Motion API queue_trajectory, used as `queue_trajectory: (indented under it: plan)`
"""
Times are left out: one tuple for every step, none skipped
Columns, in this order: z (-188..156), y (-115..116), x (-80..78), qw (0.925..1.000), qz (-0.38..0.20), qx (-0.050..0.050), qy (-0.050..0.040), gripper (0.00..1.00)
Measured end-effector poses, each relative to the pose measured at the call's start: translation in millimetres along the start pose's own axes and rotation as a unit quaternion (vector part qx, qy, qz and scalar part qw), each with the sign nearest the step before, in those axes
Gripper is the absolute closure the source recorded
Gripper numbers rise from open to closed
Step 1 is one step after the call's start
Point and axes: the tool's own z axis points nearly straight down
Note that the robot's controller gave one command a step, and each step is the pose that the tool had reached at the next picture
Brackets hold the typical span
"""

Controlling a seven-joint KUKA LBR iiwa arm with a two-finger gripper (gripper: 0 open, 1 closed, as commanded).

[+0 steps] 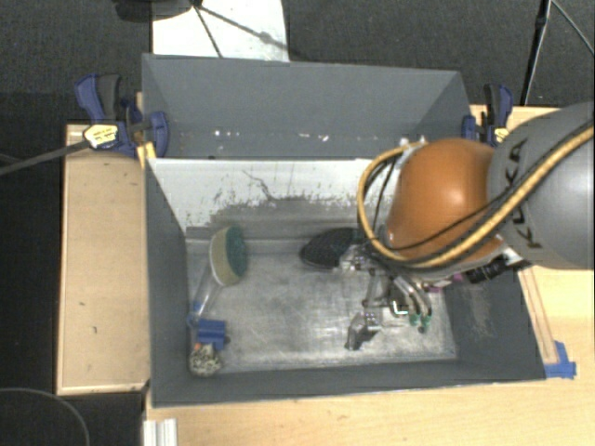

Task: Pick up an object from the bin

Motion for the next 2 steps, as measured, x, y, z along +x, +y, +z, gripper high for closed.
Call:
queue_trajectory:
  plan:
    - [23,-16,-60.2,0.9975,0.07,0.0,-0.0057,0.0]
    - [77,-25,-108.8,0.9913,0.131,-0.005,-0.0163,0.0]
